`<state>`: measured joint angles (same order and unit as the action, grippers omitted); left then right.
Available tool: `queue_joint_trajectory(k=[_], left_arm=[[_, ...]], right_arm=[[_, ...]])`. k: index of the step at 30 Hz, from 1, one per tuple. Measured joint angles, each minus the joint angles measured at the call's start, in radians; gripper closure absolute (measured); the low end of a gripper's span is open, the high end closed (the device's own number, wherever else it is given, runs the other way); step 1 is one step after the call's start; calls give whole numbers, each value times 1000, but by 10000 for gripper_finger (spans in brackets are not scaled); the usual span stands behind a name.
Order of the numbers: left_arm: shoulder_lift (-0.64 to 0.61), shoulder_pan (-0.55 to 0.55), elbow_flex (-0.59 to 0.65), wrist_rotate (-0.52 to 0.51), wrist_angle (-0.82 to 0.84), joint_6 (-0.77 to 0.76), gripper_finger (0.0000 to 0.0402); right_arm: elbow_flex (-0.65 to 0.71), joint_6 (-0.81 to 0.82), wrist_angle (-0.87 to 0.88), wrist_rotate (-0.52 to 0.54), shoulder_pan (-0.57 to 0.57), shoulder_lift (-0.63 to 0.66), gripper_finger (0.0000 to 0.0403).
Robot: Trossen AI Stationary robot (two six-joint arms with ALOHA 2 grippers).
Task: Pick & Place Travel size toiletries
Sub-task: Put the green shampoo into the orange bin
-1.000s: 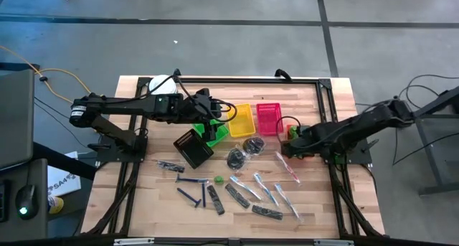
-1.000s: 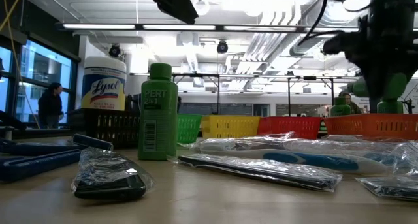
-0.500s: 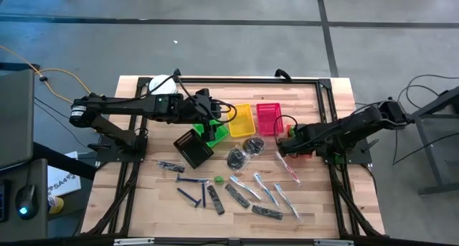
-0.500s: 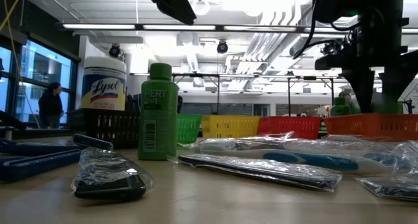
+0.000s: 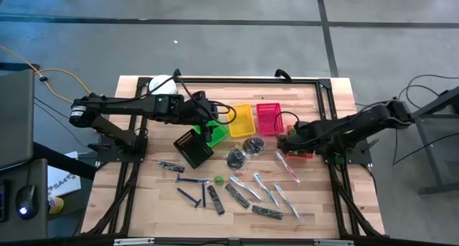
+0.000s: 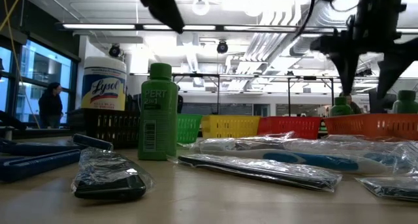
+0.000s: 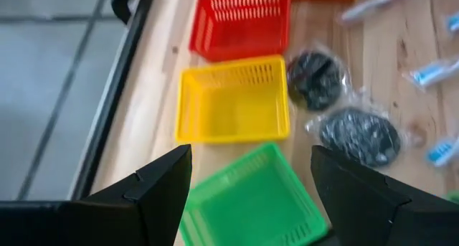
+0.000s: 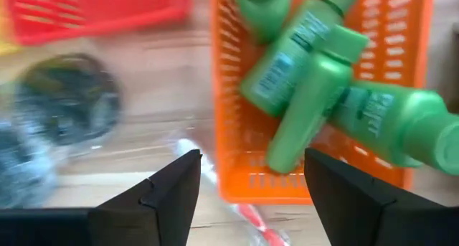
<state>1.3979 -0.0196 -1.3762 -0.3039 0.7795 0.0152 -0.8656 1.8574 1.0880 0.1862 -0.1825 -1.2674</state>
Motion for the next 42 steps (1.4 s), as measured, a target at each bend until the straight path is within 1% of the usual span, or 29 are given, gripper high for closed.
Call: queue_joint_trajectory(k=[3,5,8,11,15,20,24,28,33,36,39,42], left_arm=[[0,0,0,40,56,-55,126],[0,0,0,98,85,-73,126],[0,0,1,214,125,-69,126],[0,0,19,305,122,-68,126],[0,0,44,360,118,-66,126],[0,14,107,466,77,-53,126],[0,70,170,473,27,-45,126],[0,144,245,465,-94,-43,126],[0,229,331,389,-258,-45,126],[1,270,367,325,-320,-48,126],[34,303,382,273,-387,-66,126],[84,327,383,259,-450,-74,126]], right_arm=[[-30,-43,-3,58,-13,33,164],[-44,-117,-20,88,-14,49,164],[-54,-253,-64,116,-14,62,164],[-71,-376,-83,128,-14,63,164],[-88,-527,-118,145,-14,63,164],[-100,-687,-160,156,-14,63,164],[-100,-763,-171,149,-14,63,164],[-100,-816,-181,145,-14,63,164],[-100,-877,-181,145,-14,63,164],[-100,-903,-181,145,-14,63,164],[-100,-924,-182,144,-14,63,164],[-100,-941,-185,144,-14,63,164]])
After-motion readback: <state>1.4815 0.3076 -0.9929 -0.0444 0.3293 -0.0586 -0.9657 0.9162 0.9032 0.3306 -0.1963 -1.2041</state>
